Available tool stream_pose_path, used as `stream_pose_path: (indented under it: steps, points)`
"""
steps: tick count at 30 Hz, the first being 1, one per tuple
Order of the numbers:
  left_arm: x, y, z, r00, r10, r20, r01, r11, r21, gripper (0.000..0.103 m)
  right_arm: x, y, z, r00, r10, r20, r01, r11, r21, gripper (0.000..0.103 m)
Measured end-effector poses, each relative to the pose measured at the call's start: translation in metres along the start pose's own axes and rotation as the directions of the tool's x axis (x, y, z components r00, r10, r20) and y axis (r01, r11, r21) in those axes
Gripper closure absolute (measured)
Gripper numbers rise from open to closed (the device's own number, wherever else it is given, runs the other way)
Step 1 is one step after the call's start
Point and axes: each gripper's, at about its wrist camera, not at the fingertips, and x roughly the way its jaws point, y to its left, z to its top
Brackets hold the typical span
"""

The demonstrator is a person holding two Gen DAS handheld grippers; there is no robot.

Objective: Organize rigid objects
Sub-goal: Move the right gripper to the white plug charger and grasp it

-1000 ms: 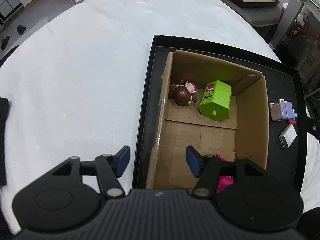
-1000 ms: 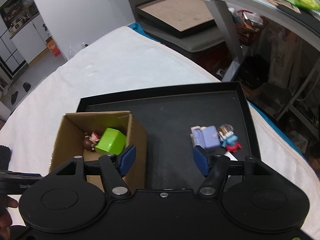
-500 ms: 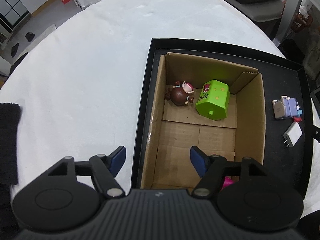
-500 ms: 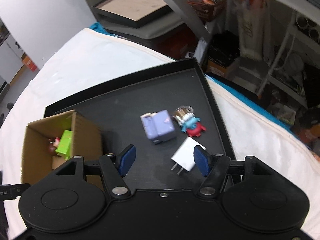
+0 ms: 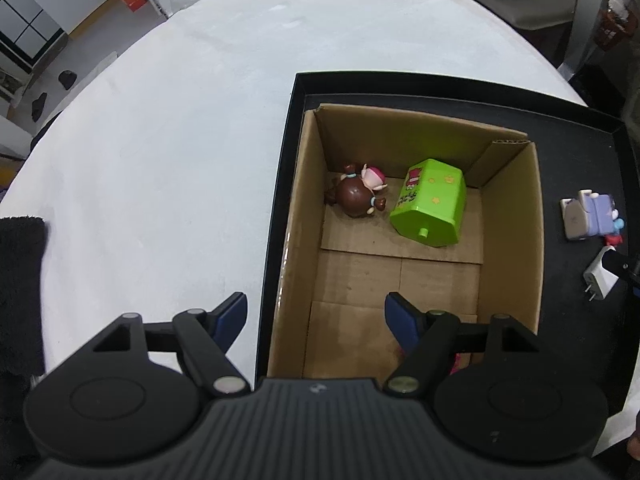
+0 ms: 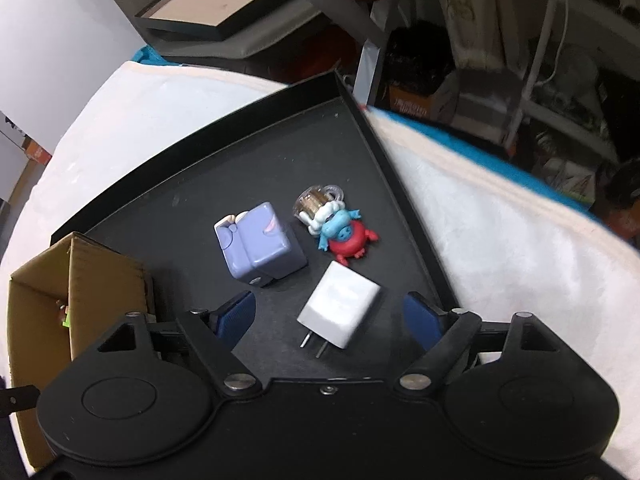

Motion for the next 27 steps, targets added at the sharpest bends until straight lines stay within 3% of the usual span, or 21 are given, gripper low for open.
stream_pose_path:
  steps: [8, 12, 16, 22, 25, 26, 27]
  points:
    - [0.005, -0.009, 0.004, 1.0, 0.014, -0.014, -0.014, 1.0, 0.005, 0.029, 0.026, 0.013, -0.001, 0.995, -0.093, 0.033, 0.095, 0.992, -0.079, 0.022]
    - [0.006, -0.011, 0.005, 1.0, 0.02, -0.018, -0.02, 1.0, -0.003, 0.029, 0.042, 0.016, -0.003, 0.993, -0.121, 0.008, 0.122, 0.987, -0.1, 0.021]
    - [0.006, -0.009, 0.005, 1.0, 0.026, -0.017, -0.026, 1.0, -0.015, 0.029, 0.045, 0.019, -0.005, 0.985, -0.17, 0.025, 0.171, 0.974, -0.149, 0.024]
    - [0.007, -0.007, 0.002, 1.0, 0.025, -0.018, -0.026, 0.999, -0.025, 0.029, 0.04, 0.011, -0.013, 0.982, -0.188, -0.001, 0.186, 0.974, -0.13, 0.026]
    - [0.006, -0.007, -0.001, 0.999, 0.031, -0.009, -0.032, 0.999, -0.021, 0.029, 0.035, 0.011, -0.016, 0.983, -0.182, 0.01, 0.181, 0.974, -0.139, 0.043]
    - [0.005, -0.007, -0.002, 1.0, 0.028, -0.007, -0.028, 0.999, -0.022, 0.029, 0.033, 0.012, -0.016, 0.983, -0.184, 0.016, 0.184, 0.971, -0.151, 0.058]
    - [0.004, -0.006, -0.003, 1.0, 0.023, -0.004, -0.023, 0.999, -0.023, 0.029, 0.031, 0.013, -0.016, 0.982, -0.188, 0.01, 0.187, 0.969, -0.159, 0.064]
